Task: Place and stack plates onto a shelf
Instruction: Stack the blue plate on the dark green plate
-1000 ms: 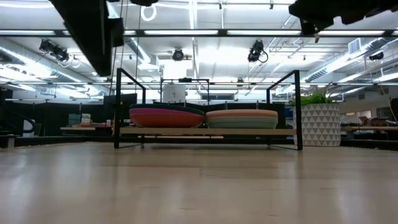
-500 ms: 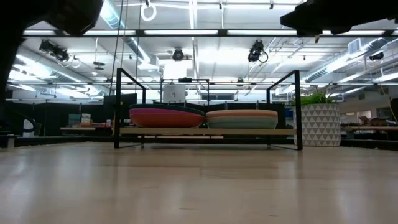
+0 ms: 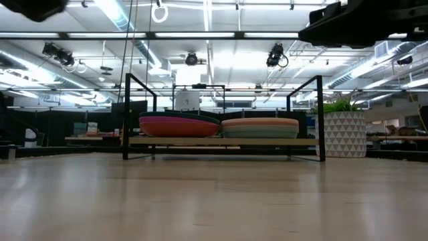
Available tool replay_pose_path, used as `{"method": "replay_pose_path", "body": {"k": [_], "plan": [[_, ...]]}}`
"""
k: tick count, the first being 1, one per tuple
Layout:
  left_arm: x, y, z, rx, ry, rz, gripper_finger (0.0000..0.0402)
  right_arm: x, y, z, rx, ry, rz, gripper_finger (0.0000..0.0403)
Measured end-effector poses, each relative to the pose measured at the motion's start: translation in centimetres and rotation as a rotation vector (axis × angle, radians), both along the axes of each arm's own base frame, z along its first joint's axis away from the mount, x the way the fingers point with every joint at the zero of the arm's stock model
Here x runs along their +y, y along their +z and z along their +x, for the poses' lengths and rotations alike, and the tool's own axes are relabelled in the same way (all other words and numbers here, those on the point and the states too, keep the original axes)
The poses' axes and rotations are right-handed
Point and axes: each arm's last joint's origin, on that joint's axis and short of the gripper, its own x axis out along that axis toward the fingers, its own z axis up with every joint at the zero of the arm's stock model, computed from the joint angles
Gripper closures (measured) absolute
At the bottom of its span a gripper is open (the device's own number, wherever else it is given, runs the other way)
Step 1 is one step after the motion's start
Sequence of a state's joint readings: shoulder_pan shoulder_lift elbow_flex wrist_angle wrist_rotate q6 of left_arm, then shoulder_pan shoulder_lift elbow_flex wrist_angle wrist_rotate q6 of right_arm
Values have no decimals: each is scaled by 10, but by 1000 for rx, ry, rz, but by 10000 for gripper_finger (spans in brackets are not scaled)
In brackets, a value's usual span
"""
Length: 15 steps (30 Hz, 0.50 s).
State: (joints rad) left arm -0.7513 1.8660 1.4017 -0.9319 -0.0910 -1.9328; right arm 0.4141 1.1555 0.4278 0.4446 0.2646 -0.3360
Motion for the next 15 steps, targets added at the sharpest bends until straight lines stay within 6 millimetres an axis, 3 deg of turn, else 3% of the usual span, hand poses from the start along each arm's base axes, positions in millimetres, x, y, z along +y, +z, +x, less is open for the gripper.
{"method": "replay_pose_path", "body": {"k": [6,15], "plan": [[-12,-17,-11,123,58,-11,230,1,-4,2,14,6,-30,339],[-11,-43,-2,200,42,16,231,1,-4,2,8,5,-29,339]]}}
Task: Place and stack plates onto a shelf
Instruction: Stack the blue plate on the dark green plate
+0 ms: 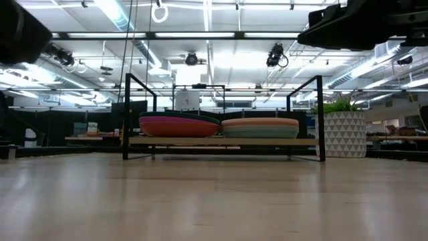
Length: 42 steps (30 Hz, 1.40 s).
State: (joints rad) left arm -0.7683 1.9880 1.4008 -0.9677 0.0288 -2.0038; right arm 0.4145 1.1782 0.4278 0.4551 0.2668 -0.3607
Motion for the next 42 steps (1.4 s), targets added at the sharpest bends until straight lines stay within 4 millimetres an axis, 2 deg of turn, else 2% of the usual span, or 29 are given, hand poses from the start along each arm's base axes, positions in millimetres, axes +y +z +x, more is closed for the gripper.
{"method": "replay_pose_path", "body": {"k": [5,11,14,18,24,28,32,37,42], "plan": [[2,-9,4,39,-44,-3,265,0,0,0,-1,0,-2,339],[2,0,11,13,-135,-27,361,0,0,0,-2,2,-9,339],[-5,18,19,-59,-238,-44,389,0,0,0,-2,2,-9,339],[-16,55,35,-243,-447,0,382,0,0,0,-3,2,-8,339],[-6,103,57,-451,-753,388,384,-2,2,2,-21,16,15,339],[16,109,74,-417,-927,622,384,-2,3,2,-21,42,26,339],[49,109,90,-283,-1052,733,384,-2,3,2,-22,43,27,339],[102,107,111,-124,-1126,694,384,-2,3,2,-19,36,49,339],[153,103,121,11,-1147,607,385,-2,2,2,-4,17,114,339]]}}
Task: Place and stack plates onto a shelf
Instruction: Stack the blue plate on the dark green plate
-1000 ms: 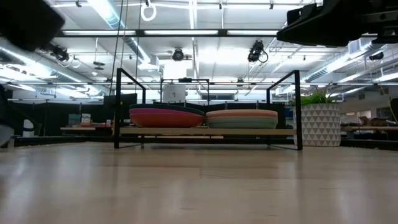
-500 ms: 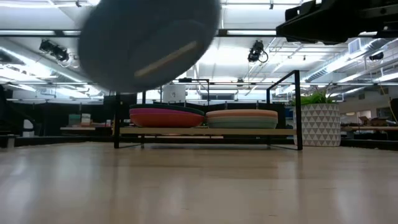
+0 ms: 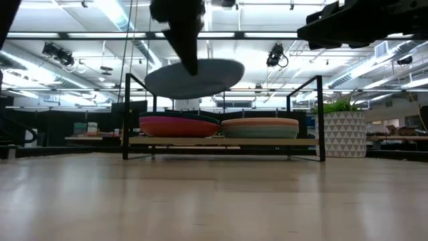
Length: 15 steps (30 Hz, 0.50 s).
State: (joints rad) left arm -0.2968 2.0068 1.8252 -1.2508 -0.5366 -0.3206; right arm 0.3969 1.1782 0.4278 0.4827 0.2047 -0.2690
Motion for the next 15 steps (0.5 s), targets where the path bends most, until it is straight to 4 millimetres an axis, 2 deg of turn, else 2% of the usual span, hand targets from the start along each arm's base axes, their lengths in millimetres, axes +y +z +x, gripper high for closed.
{"method": "replay_pose_path", "body": {"k": [7,15], "plan": [[52,-2,0,174,24,-16,385,0,-1,0,17,-8,24,339],[107,-4,7,177,116,-21,381,0,-1,0,18,-8,28,339]]}}
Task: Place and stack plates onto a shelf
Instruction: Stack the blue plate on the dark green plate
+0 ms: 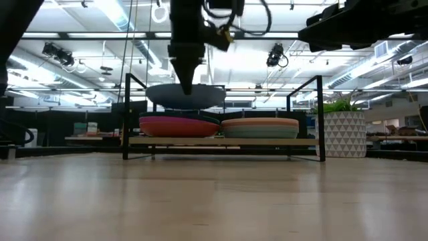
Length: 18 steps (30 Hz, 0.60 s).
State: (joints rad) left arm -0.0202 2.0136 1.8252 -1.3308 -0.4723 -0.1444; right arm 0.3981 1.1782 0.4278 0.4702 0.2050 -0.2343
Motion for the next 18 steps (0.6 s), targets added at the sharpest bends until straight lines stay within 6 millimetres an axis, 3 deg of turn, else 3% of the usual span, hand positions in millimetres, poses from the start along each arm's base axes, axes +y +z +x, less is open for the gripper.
{"method": "replay_pose_path", "body": {"k": [4,9,13,18], "plan": [[18,-10,-1,14,46,-41,373,1,0,0,4,2,5,339],[27,-35,-7,61,70,-68,370,3,-1,-2,13,12,-3,339],[24,-41,-9,65,89,-42,352,3,-1,-2,14,13,-8,339],[12,-34,-5,15,71,-16,300,3,-1,-2,13,14,-9,339]]}}
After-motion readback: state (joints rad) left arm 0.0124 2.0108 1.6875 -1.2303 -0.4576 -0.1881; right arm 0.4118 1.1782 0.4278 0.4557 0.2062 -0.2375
